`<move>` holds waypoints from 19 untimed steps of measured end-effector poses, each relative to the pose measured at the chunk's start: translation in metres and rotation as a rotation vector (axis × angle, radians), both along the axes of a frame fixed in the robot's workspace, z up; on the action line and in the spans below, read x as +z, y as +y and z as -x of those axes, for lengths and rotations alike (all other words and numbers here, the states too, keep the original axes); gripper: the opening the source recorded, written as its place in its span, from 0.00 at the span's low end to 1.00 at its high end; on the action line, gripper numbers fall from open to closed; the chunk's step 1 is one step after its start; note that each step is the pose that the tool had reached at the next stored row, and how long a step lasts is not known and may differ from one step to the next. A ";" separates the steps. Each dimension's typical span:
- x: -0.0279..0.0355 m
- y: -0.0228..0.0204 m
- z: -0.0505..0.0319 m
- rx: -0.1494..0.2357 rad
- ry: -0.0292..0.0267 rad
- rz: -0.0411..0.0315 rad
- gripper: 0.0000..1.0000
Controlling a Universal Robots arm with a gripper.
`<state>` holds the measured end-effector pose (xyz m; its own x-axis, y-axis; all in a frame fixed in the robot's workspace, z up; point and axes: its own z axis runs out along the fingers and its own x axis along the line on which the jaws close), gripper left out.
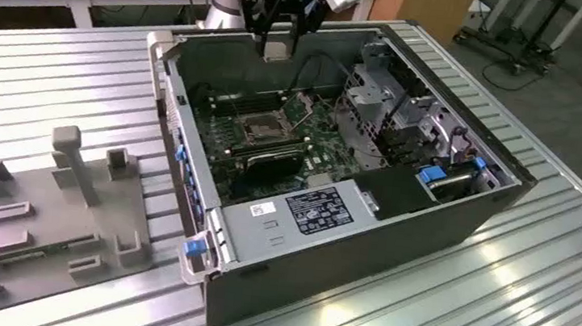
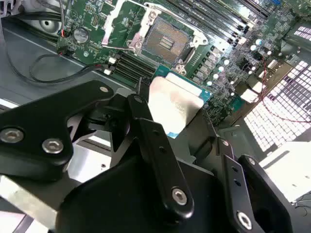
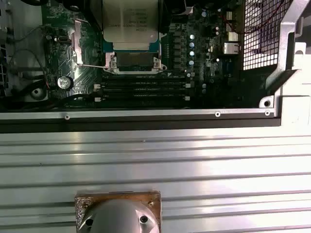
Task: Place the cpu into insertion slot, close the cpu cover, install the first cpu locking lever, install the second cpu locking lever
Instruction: 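Place the cpu into insertion slot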
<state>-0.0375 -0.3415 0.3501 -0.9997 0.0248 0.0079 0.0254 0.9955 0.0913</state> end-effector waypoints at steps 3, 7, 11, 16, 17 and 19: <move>-0.0004 0.0000 0.0000 0.000 0.0000 -0.0001 0.54; -0.0010 0.0000 0.0000 0.000 -0.0001 -0.0003 0.54; -0.0027 0.0000 0.0000 0.000 0.0000 -0.0001 0.54; -0.0036 0.0000 0.0000 0.000 0.0001 0.0001 0.54; -0.0038 0.0000 0.0000 0.000 0.0000 -0.0001 0.54; -0.0039 0.0000 0.0000 0.000 0.0000 -0.0001 0.54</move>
